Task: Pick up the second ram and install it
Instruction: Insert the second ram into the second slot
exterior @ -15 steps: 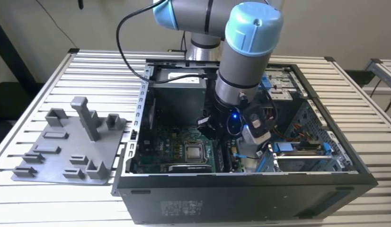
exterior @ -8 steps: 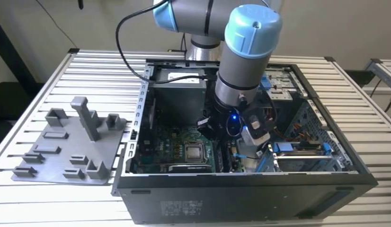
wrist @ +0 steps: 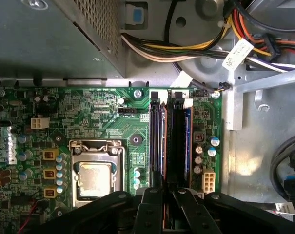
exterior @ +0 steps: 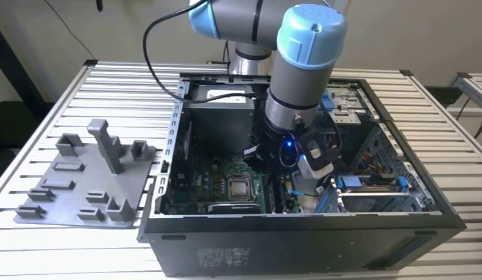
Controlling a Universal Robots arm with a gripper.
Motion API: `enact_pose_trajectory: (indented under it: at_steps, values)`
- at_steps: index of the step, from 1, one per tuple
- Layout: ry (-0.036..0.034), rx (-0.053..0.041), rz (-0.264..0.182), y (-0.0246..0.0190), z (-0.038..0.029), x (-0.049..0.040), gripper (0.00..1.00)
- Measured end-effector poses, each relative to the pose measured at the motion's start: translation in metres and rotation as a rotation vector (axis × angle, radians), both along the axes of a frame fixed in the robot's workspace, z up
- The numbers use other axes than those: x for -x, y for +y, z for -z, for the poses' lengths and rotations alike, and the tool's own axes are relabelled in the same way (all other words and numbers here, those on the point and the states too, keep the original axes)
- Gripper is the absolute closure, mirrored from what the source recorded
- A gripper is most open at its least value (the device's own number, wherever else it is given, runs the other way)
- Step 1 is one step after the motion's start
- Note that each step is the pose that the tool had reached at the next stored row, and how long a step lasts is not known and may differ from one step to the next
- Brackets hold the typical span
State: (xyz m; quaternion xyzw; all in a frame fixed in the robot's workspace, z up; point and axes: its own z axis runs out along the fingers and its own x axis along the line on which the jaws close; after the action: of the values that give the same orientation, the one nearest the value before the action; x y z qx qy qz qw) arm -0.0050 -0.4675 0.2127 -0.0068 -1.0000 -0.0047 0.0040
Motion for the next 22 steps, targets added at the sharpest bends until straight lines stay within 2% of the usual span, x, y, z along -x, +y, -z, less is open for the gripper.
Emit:
enact_pose_trajectory:
  at_steps: [7,14,15,16,18,19,22]
  values:
    - [0.0000,0.0025,0.000,0.0001,0.0049,0.0000,0.86]
    - [0.0001,0.0030,0.000,0.0001,0.0049,0.0001,0.86]
    - [0.0001,0.0032,0.000,0.0000,0.0049,0.0001,0.84]
    - [0.0000,0.0026,0.000,0.0001,0.0050,0.0001,0.78]
    - [0.0000,0.0024,0.000,0.0001,0.0050,0.0000,0.78]
    - [-0.0001,0.0021,0.000,0.0001,0.0036,0.0000,0.72]
    - [-0.0001,0.0024,0.000,0.0002,-0.0098,0.0000,0.72]
